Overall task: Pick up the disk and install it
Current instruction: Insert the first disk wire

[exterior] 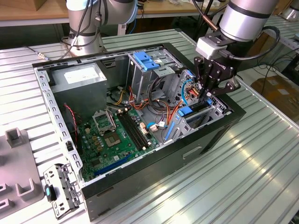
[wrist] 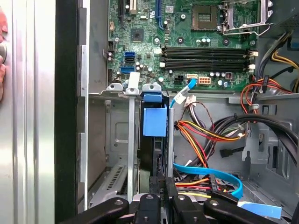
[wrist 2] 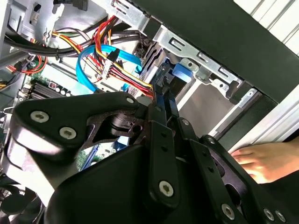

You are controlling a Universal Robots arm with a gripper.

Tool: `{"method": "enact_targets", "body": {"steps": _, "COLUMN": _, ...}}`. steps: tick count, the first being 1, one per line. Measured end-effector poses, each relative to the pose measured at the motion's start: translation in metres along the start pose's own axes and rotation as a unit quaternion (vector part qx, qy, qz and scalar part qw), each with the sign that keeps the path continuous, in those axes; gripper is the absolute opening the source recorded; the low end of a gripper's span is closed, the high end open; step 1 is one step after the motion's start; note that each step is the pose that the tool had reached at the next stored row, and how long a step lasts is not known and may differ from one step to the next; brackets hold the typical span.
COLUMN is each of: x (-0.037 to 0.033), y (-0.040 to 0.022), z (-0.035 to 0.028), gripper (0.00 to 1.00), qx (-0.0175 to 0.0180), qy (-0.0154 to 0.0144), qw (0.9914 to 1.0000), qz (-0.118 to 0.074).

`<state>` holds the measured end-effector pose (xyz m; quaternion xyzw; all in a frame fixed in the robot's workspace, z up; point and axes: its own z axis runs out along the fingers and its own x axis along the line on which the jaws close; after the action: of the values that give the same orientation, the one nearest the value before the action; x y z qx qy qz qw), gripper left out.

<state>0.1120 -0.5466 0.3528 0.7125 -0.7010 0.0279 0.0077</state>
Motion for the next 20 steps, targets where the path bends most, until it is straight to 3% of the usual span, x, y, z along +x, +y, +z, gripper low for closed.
{"method": "enact_targets", "body": {"steps": 20, "x": -0.0003, "y": 0.0003, "z": 0.0071, "gripper": 0.16, "qx": -0.0004, "qy": 0.0004, "qw": 0.99997, "qz": 0.008}}
